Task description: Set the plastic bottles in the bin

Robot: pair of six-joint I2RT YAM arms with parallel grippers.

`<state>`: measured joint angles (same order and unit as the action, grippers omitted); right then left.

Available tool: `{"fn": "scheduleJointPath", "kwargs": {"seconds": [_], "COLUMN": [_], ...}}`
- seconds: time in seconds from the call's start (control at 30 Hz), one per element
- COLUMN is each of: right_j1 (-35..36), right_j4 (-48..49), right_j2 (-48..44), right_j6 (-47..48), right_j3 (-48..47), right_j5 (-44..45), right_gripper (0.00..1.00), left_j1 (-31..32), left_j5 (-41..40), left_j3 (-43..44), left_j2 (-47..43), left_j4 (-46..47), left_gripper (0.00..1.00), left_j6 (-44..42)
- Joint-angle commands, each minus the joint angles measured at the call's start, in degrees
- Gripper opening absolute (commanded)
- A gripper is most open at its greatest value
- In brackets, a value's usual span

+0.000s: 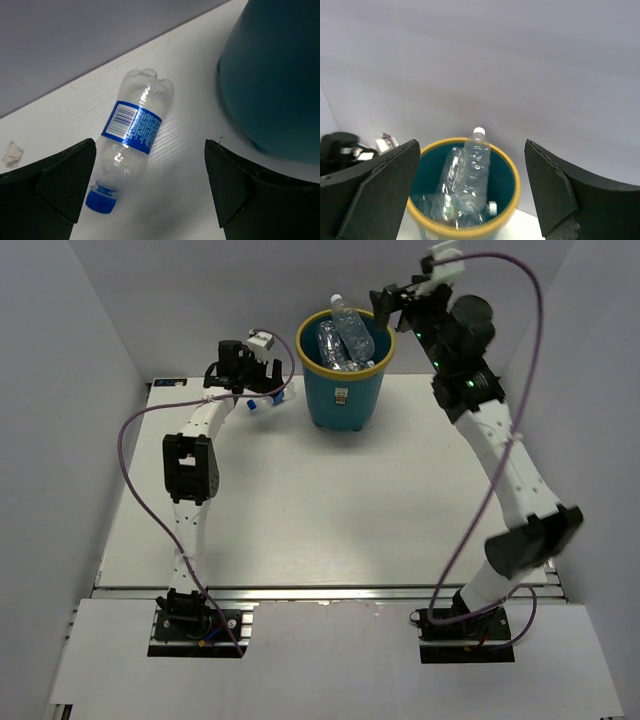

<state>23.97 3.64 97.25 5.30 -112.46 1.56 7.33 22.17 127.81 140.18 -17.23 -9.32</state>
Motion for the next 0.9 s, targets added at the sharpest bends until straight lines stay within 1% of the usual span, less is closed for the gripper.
{"fn": "scheduleJointPath", "kwargs": {"seconds": [0.0,0.03,0.1,0.13,0.23,0.33,0.43,0.53,0.67,0.77,0.8,0.87], "right_j1": [-0.32,-0.32,-0.41,-0.41,-0.41,-0.41,-0.50,-0.50,-0.50,-0.50,-0.50,-0.50], "right_j4": [1.54,2.94,3.48,3.65,3.57,2.60,3.13,4.01,4.71,5.33,5.41,5.68], "right_j2": [-8.02,-11.87,-15.23,-18.03,-22.70,-26.31,-29.56,-31.94,-33.97,-35.37,-35.64,-36.87], "right_j6": [0.49,0.50,0.67,0.59,-0.11,-0.82,-0.91,-0.82,-0.90,-1.17,-1.52,-1.78], "right_j3": [11.77,14.61,20.84,22.45,27.63,30.97,33.36,35.91,38.45,39.86,40.82,41.88], "right_j5": [2.13,3.43,4.50,5.02,3.63,2.83,3.36,4.85,7.57,8.28,8.54,9.24], "right_gripper": [0.89,0.89,0.89,0.89,0.90,0.89,0.89,0.89,0.89,0.89,0.89,0.89], "left_j1": [-0.13,-0.13,-0.13,-0.13,-0.21,-0.13,-0.04,0.14,0.75,0.84,0.84,0.84], "left_j5": [3.40,3.84,4.37,4.02,2.18,0.07,0.33,1.64,3.40,2.71,2.44,1.56], "left_j3": [4.47,3.51,1.57,1.48,3.32,4.72,8.24,6.50,3.42,2.71,2.62,1.31], "left_j2": [1.76,1.76,2.29,2.64,4.92,7.64,10.28,10.99,9.59,8.36,7.92,6.25], "left_j4": [-3.43,-0.72,1.14,2.11,2.38,3.43,2.12,2.38,2.91,3.08,3.08,3.52], "left_gripper": [0.98,0.98,0.98,0.98,0.98,0.98,0.98,0.98,0.98,0.86,0.75,0.65], "left_j6": [-2.81,-2.98,-3.16,-3.16,-3.60,-3.68,-3.69,-3.33,-3.34,-1.76,-1.23,-0.44]}}
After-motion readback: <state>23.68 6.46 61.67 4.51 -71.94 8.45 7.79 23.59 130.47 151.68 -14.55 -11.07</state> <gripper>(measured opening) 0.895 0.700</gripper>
